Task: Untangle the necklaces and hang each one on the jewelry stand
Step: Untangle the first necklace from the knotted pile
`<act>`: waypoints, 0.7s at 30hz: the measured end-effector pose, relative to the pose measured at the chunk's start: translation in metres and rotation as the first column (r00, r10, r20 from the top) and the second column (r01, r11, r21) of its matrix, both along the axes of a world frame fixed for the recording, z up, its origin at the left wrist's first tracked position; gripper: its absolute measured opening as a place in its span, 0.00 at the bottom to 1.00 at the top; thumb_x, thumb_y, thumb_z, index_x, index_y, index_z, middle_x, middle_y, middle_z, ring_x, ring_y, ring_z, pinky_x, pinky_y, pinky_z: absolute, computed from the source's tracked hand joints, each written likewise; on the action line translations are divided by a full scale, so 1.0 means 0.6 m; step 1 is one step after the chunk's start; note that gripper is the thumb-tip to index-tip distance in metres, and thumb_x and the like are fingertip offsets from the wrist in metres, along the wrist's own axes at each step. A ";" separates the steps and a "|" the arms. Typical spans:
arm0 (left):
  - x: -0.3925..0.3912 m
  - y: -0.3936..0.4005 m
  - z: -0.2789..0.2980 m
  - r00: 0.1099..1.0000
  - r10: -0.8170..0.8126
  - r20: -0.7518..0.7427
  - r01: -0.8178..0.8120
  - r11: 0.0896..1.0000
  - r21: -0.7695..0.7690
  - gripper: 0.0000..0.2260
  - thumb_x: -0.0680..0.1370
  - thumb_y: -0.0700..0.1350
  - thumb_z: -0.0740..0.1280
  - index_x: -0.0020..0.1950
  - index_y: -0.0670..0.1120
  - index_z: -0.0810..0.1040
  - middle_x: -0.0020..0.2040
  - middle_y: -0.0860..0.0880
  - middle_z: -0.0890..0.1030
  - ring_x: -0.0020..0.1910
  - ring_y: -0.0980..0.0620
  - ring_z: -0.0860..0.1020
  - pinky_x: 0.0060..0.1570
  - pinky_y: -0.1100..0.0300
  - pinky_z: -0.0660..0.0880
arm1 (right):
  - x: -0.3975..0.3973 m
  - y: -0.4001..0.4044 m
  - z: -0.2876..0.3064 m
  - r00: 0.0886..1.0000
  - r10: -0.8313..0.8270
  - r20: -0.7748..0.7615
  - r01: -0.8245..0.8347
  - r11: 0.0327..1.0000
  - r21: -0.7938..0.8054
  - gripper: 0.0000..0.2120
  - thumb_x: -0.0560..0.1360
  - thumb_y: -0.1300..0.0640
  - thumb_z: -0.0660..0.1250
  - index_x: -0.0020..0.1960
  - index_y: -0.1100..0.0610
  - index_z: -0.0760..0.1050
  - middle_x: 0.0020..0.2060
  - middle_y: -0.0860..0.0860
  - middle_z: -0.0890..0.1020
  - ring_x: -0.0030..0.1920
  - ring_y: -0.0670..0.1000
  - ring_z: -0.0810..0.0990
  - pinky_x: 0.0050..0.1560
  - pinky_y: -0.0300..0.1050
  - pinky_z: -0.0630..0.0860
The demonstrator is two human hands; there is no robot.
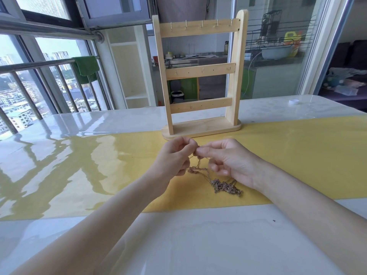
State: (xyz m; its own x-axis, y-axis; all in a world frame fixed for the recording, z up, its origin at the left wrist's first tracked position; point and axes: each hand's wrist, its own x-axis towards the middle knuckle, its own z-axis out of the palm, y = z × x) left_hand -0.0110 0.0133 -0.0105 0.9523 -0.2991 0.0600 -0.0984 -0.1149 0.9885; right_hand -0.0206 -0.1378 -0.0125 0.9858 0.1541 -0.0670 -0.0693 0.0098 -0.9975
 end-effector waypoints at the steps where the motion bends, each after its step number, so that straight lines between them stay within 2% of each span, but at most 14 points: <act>1: -0.001 -0.001 0.000 1.000 0.002 0.009 -0.002 1.000 0.013 0.08 0.81 0.43 0.60 0.43 0.45 0.71 0.31 0.54 0.71 0.20 0.60 0.60 0.21 0.70 0.58 | -0.001 0.001 0.000 1.000 0.002 0.006 -0.002 1.000 -0.019 0.09 0.72 0.61 0.71 0.50 0.65 0.79 0.38 0.52 0.80 0.22 0.43 0.68 0.18 0.33 0.59; 3: -0.001 -0.001 0.000 1.000 0.013 0.005 -0.013 1.000 0.016 0.07 0.81 0.43 0.60 0.44 0.45 0.71 0.33 0.53 0.71 0.20 0.60 0.60 0.20 0.70 0.58 | 0.000 0.001 0.000 0.999 -0.031 0.024 0.032 0.999 -0.020 0.08 0.72 0.61 0.71 0.48 0.65 0.80 0.38 0.52 0.81 0.22 0.43 0.69 0.18 0.33 0.59; 7: 0.000 -0.001 0.000 0.999 0.023 -0.037 -0.023 1.000 0.016 0.06 0.81 0.40 0.60 0.44 0.44 0.71 0.28 0.56 0.70 0.21 0.58 0.59 0.21 0.69 0.57 | 0.002 0.001 -0.001 0.996 -0.091 0.006 0.090 0.995 0.041 0.05 0.72 0.62 0.71 0.47 0.64 0.80 0.38 0.53 0.80 0.24 0.44 0.72 0.19 0.34 0.63; 11: 0.002 0.000 -0.002 0.998 0.024 -0.062 -0.021 0.999 0.047 0.05 0.79 0.41 0.65 0.43 0.44 0.75 0.28 0.54 0.64 0.22 0.58 0.59 0.22 0.69 0.58 | 0.003 0.003 -0.004 0.987 -0.162 -0.008 0.163 0.986 0.045 0.06 0.73 0.64 0.70 0.49 0.66 0.79 0.38 0.54 0.79 0.24 0.44 0.73 0.19 0.34 0.63; 14: 0.005 0.002 -0.004 0.998 0.041 -0.045 -0.037 0.996 0.078 0.04 0.77 0.40 0.67 0.43 0.44 0.78 0.28 0.53 0.63 0.22 0.58 0.60 0.22 0.69 0.59 | 0.004 0.002 -0.004 0.980 -0.197 0.002 0.197 0.979 0.052 0.03 0.74 0.64 0.70 0.46 0.64 0.78 0.40 0.55 0.79 0.25 0.46 0.77 0.20 0.35 0.63; 21: 0.008 0.006 -0.003 0.997 0.064 -0.051 -0.060 0.995 0.085 0.05 0.77 0.43 0.68 0.44 0.43 0.81 0.24 0.55 0.60 0.23 0.57 0.58 0.22 0.68 0.59 | 0.002 0.006 -0.003 0.991 -0.130 0.045 0.130 0.992 0.006 0.05 0.76 0.62 0.67 0.48 0.65 0.77 0.43 0.55 0.78 0.29 0.48 0.79 0.20 0.35 0.66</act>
State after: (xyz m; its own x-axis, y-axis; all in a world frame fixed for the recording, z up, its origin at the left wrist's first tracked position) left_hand -0.0063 0.0169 -0.0122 0.9703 -0.2414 -0.0143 -0.0357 -0.2013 0.9789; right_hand -0.0192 -0.1345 -0.0140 0.9994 0.0248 -0.0221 -0.0226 0.0190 -0.9996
